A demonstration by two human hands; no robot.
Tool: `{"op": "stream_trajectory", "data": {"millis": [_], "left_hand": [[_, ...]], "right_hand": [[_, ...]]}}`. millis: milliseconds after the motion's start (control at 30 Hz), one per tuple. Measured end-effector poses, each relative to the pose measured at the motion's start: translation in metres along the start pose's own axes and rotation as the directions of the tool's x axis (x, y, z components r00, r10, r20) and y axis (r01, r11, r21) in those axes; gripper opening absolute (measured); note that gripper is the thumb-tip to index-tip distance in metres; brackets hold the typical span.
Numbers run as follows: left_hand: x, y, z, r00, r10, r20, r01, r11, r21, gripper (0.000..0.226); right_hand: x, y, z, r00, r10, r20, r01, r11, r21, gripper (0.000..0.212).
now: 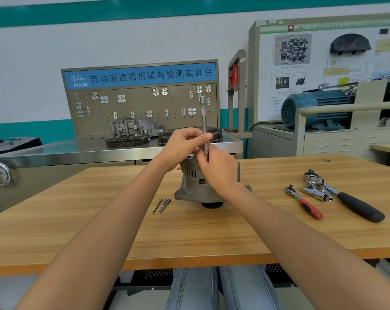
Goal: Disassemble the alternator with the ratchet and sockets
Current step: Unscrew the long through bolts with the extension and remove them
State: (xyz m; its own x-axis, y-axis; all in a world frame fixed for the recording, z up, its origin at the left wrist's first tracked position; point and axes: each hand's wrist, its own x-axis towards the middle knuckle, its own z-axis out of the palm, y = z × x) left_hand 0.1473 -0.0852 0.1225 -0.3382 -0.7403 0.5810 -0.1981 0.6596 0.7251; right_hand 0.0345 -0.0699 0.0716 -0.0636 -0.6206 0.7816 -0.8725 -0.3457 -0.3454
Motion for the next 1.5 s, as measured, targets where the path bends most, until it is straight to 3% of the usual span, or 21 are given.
{"op": "stream_trajectory", "data": {"millis": [133, 300, 500, 633, 800, 967, 1267, 1500], "left_hand": [[0.0026, -0.003, 0.0026, 0.998, 0.01, -0.058, -0.011, 1.0, -0.016, 0.026], [0.0044, -0.0038, 0.0046, 0.996, -0.002, -0.086, 0.004, 1.0, 0.025, 0.032], [0.0023, -0.0008, 0.0029, 1.0, -0.003, -0.024, 0.002, 1.0, -0.024, 0.009], [0.0018, 0.0007, -0.0015, 0.999, -0.034, -0.002, 0.033, 0.995, -0.099, 0.014], [0.0029, -0.0019, -0.0008, 0.998, -0.044, -0.051, 0.04, 0.996, -0.079, 0.006], [0.0061, -0.0048, 0.0003, 0.992, -0.049, -0.112, 0.043, 0.998, -0.052, 0.021], [0.0044, -0.0017, -0.0001, 0.999, -0.043, -0.009, 0.042, 0.997, -0.069, 0.014], [0.0032, -0.0027, -0.0011, 0.998, -0.051, -0.048, 0.049, 0.997, -0.054, 0.004]], "right_hand": [[0.0008, 0.0049, -0.0012, 1.0, 0.023, -0.001, -0.023, 0.996, 0.088, 0.029], [-0.0026, 0.0045, -0.0015, 1.0, -0.027, 0.016, 0.026, 0.999, 0.034, 0.032], [-0.0015, 0.0055, 0.0003, 0.998, -0.066, 0.015, 0.067, 0.993, -0.102, 0.036], [-0.0021, 0.0049, 0.0013, 0.997, -0.073, 0.011, 0.074, 0.988, -0.139, 0.038], [-0.0021, 0.0055, 0.0009, 0.999, -0.047, 0.021, 0.048, 0.998, -0.045, 0.034], [-0.0001, 0.0082, 0.0016, 1.0, 0.009, 0.027, -0.013, 0.993, 0.115, 0.032], [-0.0033, 0.0084, -0.0015, 0.997, -0.063, 0.035, 0.059, 0.994, 0.091, 0.031], [-0.0026, 0.0029, 0.0003, 0.999, -0.008, 0.035, 0.007, 0.999, 0.043, 0.031]]}}
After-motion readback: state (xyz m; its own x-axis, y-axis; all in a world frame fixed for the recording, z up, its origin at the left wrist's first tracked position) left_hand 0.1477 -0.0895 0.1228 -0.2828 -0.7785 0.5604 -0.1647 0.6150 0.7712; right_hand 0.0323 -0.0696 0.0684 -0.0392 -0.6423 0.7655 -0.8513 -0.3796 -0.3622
